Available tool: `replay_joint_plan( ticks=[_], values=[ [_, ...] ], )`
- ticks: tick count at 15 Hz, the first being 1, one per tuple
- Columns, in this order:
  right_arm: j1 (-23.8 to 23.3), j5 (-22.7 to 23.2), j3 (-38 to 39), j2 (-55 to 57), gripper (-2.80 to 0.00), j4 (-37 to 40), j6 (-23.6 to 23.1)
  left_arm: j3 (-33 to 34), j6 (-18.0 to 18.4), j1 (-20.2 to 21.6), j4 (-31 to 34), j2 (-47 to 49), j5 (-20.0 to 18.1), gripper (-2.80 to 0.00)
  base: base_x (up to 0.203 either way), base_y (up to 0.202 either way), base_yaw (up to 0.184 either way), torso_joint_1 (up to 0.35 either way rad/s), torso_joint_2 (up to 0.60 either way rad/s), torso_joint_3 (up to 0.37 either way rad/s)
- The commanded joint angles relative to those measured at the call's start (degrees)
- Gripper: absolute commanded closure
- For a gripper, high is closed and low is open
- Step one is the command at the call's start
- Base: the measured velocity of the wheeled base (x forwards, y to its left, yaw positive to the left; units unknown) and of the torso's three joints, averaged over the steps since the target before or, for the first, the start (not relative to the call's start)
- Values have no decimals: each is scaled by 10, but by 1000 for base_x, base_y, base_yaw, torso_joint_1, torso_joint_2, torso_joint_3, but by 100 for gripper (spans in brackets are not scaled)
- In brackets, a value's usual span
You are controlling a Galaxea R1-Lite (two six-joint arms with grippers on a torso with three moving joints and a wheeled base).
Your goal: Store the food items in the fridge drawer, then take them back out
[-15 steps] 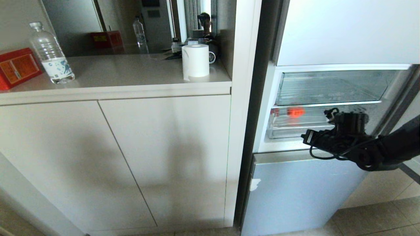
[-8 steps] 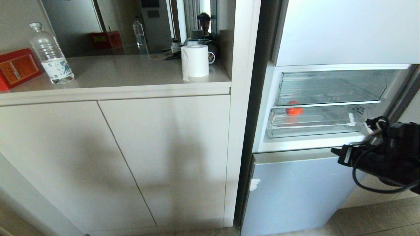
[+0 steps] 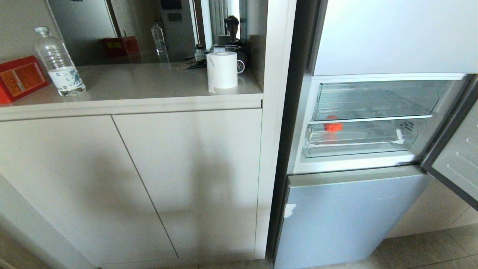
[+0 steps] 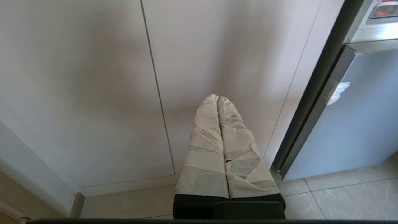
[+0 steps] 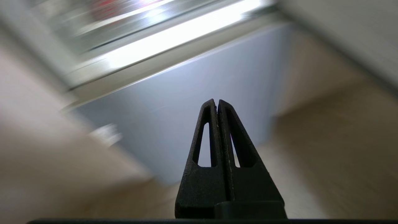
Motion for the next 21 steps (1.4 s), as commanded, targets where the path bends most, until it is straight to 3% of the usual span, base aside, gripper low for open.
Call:
replay_joint_plan(
  ticks=[1, 8, 12, 14, 19, 21],
  values=[
    [-121, 17, 18, -69, 0, 4, -1, 0, 0, 1, 0, 1, 0, 0, 0, 0, 0, 0, 0, 0],
    [-405, 174, -1, -75, 0, 7, -2, 0, 0, 1, 0, 1, 0, 0, 0, 0, 0, 0, 0, 0],
    [-588, 329, -30, -66, 0, 7, 2, 0, -1, 0, 0, 1, 0, 0, 0, 0, 0, 0, 0, 0],
    [-623, 377, -34, -59, 0, 7, 3, 0, -1, 0, 0, 1, 0, 0, 0, 0, 0, 0, 0, 0],
    [-637, 381, -35, -42, 0, 5, 1, 0, 0, 0, 0, 1, 0, 0, -1, 7, -149, 1, 3, 2],
    [-649, 403, -39, -34, 0, 3, 1, 0, 0, 1, 0, 1, 0, 0, 0, 9, -175, 3, 2, -1]
  ],
)
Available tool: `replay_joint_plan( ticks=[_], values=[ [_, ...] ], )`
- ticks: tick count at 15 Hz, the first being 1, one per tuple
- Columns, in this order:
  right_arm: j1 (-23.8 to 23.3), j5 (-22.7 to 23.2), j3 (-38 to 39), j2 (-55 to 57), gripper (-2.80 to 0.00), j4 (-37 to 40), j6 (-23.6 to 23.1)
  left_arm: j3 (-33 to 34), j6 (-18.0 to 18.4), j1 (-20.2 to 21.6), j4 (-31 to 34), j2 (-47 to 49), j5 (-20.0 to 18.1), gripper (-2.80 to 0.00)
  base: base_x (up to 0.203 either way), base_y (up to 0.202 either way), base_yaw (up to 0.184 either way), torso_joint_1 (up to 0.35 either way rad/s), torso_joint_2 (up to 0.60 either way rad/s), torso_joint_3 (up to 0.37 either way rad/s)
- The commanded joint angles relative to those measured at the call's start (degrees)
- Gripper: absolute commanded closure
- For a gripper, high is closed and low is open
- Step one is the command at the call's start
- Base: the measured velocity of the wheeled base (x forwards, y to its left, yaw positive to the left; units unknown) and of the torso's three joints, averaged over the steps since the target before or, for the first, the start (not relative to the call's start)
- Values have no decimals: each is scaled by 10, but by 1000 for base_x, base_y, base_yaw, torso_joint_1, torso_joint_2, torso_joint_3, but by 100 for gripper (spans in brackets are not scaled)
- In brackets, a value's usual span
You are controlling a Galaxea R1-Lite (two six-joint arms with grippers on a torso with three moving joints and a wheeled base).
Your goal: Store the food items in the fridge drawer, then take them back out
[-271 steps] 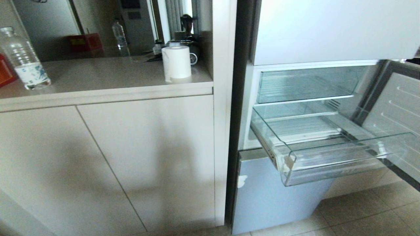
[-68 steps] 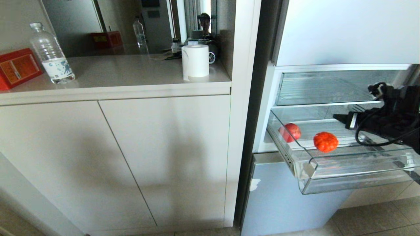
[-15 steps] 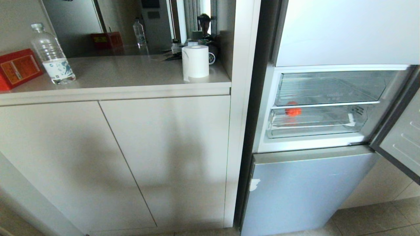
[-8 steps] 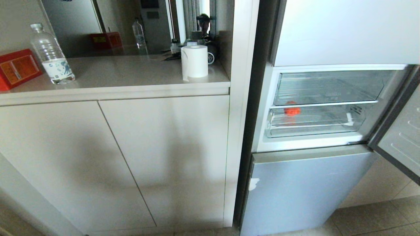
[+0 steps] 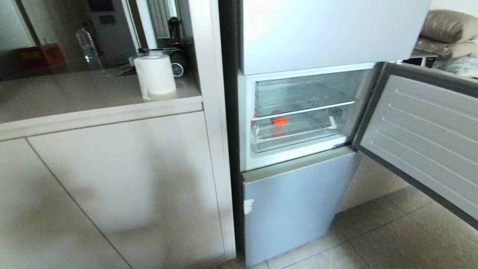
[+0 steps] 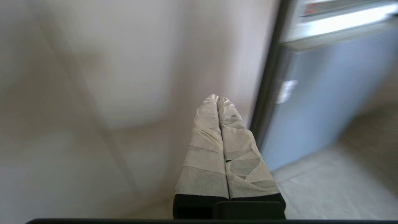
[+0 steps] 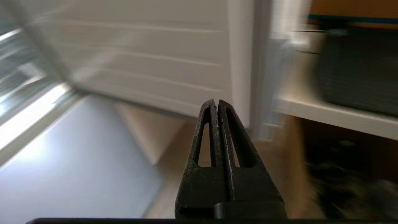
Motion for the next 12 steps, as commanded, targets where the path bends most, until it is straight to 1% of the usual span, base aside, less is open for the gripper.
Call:
replay_joint_plan(
  ticks=[1, 5, 7, 9, 10, 12],
  values=[
    [-9, 13, -3, 19, 0, -3, -1, 0, 0, 0, 0, 1, 0, 0, 1, 8, -175, -2, 2, 3],
    [-9, 18, -28, 64, 0, -3, -2, 0, 0, 0, 0, 1, 0, 0, 1, 10, -177, 1, 1, 5],
    [-4, 27, -65, 121, 0, -4, 1, 0, 0, 1, 0, 1, 0, 0, 0, 10, -164, -1, 2, 6],
    [19, 36, -115, 195, 0, -4, 19, 0, 0, 0, 0, 1, 0, 0, -1, 5, -107, 5, 2, 4],
    [42, 38, -148, 237, 0, -7, 49, 0, 0, 0, 0, 1, 0, 0, 0, 0, 0, 0, 0, 0],
    [85, 39, -207, 313, 0, -26, 148, 0, 0, 0, 0, 1, 0, 0, 0, 0, 0, 0, 0, 0]
  ],
)
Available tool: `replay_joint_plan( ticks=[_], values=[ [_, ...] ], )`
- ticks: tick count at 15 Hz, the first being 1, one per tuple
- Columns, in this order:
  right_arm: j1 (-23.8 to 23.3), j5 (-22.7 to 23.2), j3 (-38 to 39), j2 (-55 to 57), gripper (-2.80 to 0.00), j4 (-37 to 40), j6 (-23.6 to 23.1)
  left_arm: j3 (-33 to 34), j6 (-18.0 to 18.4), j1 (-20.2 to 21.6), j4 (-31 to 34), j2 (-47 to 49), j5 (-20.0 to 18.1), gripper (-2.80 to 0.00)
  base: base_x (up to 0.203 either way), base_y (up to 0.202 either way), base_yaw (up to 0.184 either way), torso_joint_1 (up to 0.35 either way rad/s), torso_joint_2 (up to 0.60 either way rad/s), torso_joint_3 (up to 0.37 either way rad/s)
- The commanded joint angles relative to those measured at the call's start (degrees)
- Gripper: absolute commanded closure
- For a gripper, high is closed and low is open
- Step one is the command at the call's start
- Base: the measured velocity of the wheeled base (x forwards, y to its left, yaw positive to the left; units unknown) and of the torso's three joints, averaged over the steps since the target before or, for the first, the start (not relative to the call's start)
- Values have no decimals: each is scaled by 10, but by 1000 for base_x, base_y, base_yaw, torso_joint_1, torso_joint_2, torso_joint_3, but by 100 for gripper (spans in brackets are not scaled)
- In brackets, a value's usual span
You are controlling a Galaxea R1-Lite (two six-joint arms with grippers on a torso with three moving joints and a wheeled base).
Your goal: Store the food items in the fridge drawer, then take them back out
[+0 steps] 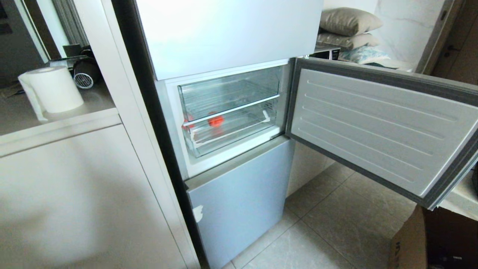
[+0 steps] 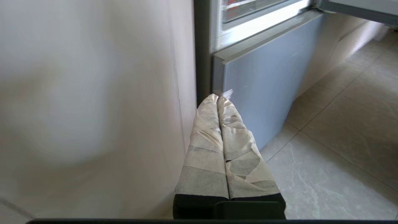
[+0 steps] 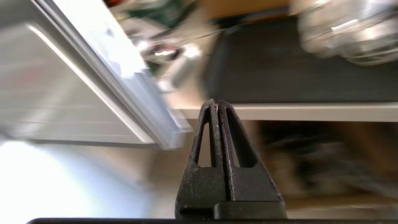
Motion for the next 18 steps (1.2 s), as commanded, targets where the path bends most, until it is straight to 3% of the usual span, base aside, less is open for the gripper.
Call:
replay_joint_plan(
  ticks=[1, 5, 9, 11, 18],
  values=[
    [45, 3, -70, 131, 0, -37, 116, 0, 0, 0, 0, 1, 0, 0, 0, 0, 0, 0, 0, 0],
    [103, 1, -193, 273, 0, -211, 353, 0, 0, 0, 0, 1, 0, 0, 0, 0, 0, 0, 0, 0],
    [169, 1, -306, 364, 0, -248, 458, 0, 0, 0, 0, 1, 0, 0, 0, 0, 0, 0, 0, 0],
    [204, 1, -332, 389, 0, -250, 495, 0, 0, 0, 0, 1, 0, 0, 0, 0, 0, 0, 0, 0],
    [312, 2, -432, 470, 0, -248, 520, 0, 0, 0, 0, 1, 0, 0, 0, 0, 0, 0, 0, 0]
  ],
)
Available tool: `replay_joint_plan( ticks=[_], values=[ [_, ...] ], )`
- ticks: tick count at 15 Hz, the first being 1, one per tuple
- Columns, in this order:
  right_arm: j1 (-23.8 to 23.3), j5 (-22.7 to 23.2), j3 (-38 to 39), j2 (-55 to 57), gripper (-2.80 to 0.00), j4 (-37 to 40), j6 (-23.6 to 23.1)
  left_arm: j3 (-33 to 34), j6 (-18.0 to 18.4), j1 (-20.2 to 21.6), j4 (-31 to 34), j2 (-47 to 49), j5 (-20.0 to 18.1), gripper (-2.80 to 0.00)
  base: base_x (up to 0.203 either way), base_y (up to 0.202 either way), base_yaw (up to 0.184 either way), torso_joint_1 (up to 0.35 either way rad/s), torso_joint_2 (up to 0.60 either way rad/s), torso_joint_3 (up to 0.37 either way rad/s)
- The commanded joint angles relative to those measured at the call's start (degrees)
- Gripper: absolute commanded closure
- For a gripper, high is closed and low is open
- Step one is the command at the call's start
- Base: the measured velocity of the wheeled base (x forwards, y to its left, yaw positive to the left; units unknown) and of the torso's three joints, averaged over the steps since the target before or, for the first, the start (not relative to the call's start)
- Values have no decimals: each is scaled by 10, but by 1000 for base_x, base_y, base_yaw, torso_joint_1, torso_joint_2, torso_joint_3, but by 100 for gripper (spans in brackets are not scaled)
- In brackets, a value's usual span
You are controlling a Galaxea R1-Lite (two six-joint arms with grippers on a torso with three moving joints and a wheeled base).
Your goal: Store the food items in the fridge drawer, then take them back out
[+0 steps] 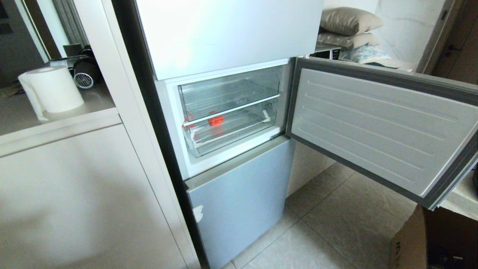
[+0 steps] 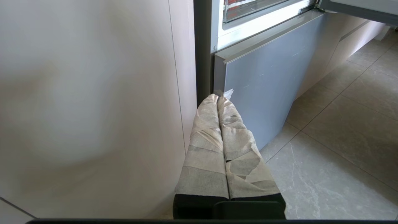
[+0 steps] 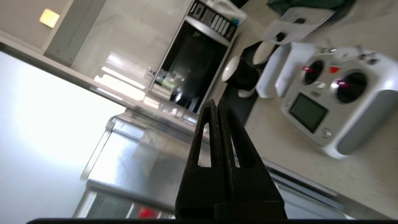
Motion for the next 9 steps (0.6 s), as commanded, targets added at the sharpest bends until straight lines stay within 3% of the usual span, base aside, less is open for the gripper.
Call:
replay_joint_plan(
  ticks=[1, 4, 9],
  values=[
    [28, 5, -37, 36, 0, -4, 11, 0, 0, 0, 0, 1, 0, 0, 0, 0, 0, 0, 0, 0],
    [43, 14, -46, 46, 0, -5, 11, 0, 0, 0, 0, 1, 0, 0, 0, 0, 0, 0, 0, 0],
    [45, 81, -31, 20, 0, -5, 46, 0, 0, 0, 0, 1, 0, 0, 0, 0, 0, 0, 0, 0]
  ],
)
